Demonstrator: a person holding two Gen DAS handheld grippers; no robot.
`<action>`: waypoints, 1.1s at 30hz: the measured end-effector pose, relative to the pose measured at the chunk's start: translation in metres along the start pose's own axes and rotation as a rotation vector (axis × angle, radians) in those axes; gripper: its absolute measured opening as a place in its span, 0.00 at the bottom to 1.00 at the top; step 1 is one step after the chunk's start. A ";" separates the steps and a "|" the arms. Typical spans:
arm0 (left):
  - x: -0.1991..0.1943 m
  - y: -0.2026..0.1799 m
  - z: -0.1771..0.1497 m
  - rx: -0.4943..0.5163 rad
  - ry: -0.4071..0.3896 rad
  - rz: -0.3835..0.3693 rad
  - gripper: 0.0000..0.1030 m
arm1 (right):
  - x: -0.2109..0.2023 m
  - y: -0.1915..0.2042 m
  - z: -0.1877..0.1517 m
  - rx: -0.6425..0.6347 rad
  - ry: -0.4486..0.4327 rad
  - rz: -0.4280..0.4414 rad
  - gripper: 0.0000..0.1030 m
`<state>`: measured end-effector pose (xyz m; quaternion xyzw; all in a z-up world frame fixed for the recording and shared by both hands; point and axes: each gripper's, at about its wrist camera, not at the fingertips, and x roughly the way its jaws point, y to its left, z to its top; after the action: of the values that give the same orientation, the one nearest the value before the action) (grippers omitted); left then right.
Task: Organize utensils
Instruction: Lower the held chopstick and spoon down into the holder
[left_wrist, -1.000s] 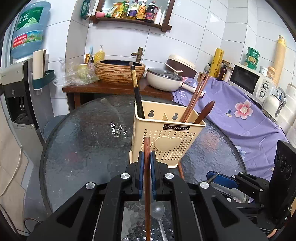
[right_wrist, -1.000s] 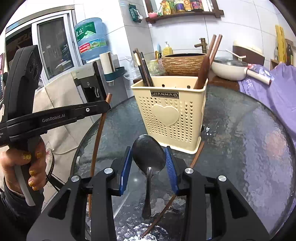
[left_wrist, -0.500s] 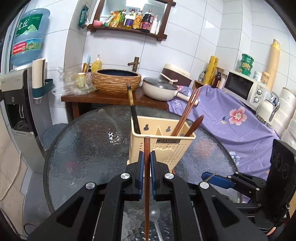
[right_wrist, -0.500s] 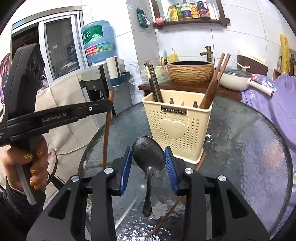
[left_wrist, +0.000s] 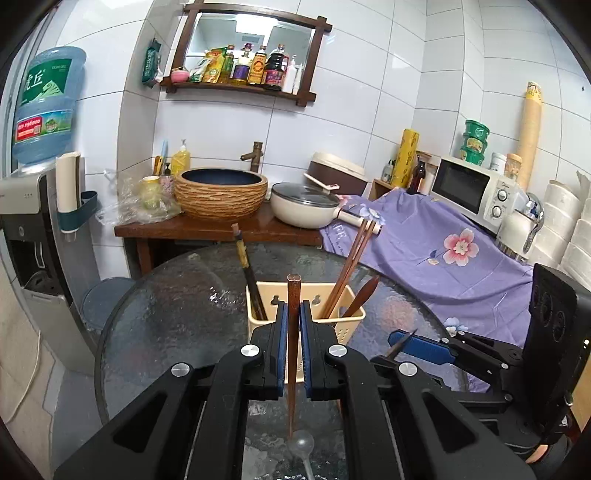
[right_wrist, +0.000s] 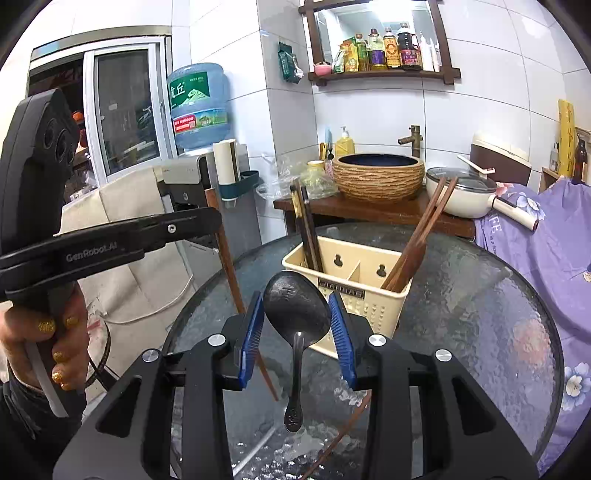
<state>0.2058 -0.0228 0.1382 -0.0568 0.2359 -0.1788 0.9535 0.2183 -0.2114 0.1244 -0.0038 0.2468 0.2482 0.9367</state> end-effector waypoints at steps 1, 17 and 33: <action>-0.001 0.001 0.002 -0.003 -0.003 -0.006 0.06 | -0.001 -0.001 0.004 0.003 -0.008 -0.002 0.36; -0.029 0.007 0.102 -0.087 -0.224 0.015 0.06 | 0.010 -0.020 0.093 0.026 -0.232 -0.130 0.36; 0.049 0.016 0.054 -0.091 -0.167 0.119 0.06 | 0.079 -0.034 0.042 0.011 -0.168 -0.231 0.36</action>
<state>0.2764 -0.0252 0.1613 -0.1005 0.1665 -0.1057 0.9752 0.3130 -0.1992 0.1210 -0.0061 0.1665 0.1369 0.9765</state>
